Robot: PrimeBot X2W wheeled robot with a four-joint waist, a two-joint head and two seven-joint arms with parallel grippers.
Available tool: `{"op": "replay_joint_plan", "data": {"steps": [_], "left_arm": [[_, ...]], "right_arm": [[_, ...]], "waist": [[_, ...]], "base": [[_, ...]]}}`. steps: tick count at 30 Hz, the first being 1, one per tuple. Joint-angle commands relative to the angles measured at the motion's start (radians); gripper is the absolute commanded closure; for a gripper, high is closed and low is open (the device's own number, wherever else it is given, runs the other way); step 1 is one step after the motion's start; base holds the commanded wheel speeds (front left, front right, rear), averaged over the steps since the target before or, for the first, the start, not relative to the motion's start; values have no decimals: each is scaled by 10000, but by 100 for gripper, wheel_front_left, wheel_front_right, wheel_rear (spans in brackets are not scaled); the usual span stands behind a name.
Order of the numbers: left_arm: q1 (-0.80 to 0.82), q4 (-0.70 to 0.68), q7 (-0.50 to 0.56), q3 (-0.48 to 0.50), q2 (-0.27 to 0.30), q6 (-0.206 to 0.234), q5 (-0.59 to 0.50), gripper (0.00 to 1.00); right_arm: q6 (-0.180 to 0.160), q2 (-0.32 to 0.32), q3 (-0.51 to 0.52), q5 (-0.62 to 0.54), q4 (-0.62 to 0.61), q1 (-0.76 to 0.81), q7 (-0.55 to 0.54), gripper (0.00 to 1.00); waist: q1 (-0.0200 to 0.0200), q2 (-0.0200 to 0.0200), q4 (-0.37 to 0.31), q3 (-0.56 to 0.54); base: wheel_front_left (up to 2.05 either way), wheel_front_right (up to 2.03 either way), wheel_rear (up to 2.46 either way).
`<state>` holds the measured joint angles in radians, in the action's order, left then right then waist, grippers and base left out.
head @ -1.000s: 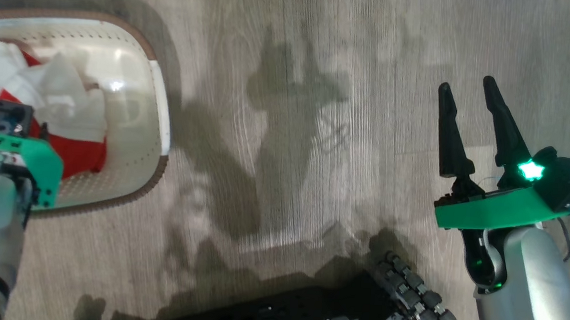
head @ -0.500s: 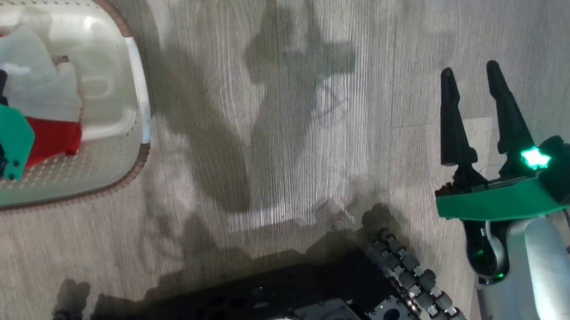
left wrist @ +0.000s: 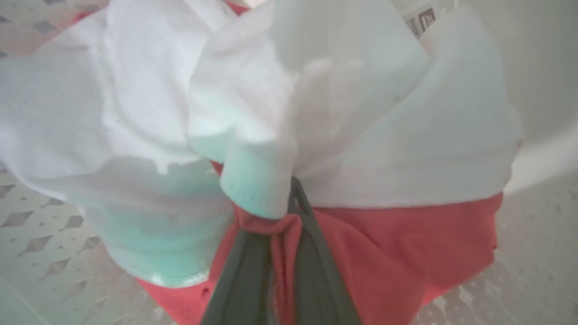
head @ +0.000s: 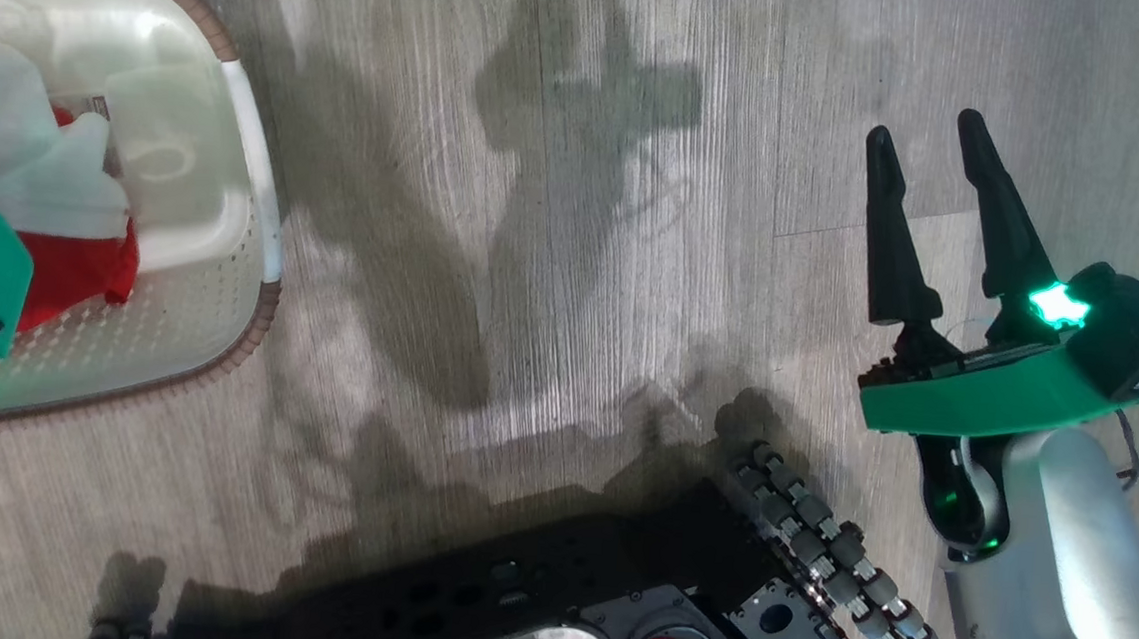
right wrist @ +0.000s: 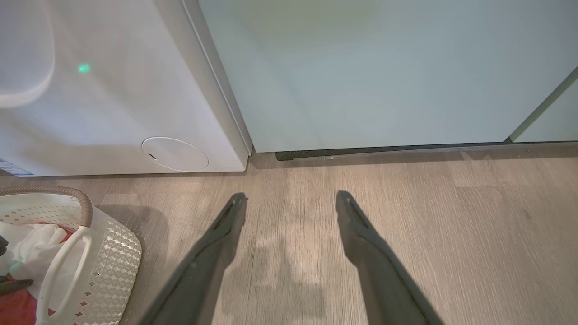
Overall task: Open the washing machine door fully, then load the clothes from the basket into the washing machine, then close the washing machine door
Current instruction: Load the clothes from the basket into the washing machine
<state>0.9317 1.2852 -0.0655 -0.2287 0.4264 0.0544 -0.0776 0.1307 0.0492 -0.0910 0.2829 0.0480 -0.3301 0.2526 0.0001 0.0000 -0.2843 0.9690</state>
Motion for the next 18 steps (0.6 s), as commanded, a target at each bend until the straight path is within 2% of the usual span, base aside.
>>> {"op": "replay_joint_plan", "data": {"steps": [1,7,18], "left_arm": [[-241,50,0,138,619,-67,82,100],[-421,53,-152,122,648,-199,236,100],[-1013,54,-850,106,50,-291,649,100]], "right_arm": [[0,10,-171,69,-226,277,92,0],[0,10,-219,53,-143,218,92,0],[0,10,-23,-253,4,163,92,0]], "waist": [[-1,0,-5,-24],[-1,0,13,-237],[-1,0,333,-1429]], "base": [[0,0,0],[0,0,0],[0,0,0]]}}
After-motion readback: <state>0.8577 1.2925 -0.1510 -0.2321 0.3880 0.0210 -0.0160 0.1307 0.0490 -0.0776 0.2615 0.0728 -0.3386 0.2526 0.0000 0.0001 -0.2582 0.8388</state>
